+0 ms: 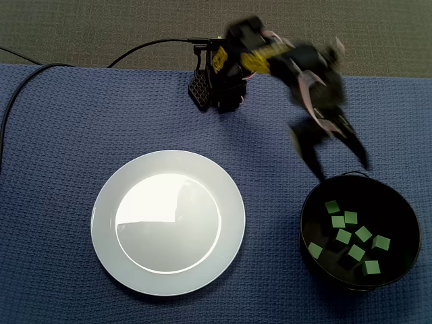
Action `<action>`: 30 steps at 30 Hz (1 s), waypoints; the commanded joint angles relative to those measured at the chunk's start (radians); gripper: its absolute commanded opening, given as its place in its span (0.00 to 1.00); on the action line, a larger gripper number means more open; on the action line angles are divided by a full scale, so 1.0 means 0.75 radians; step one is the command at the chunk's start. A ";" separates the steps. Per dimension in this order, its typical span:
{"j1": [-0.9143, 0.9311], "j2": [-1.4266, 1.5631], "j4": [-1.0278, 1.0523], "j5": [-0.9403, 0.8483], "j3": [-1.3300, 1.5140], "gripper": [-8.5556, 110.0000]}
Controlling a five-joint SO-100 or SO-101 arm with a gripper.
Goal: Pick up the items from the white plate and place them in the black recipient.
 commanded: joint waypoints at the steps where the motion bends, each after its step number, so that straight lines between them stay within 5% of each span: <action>1: 0.295 0.577 -0.153 -0.280 0.401 0.28; 9: 0.562 1.313 -0.419 -0.579 1.409 0.20; 19: 0.673 1.806 -0.560 -0.622 2.409 0.15; 25: 0.771 1.937 -0.724 -0.638 2.831 0.10; 30: 0.789 1.890 -0.603 -0.468 2.829 0.08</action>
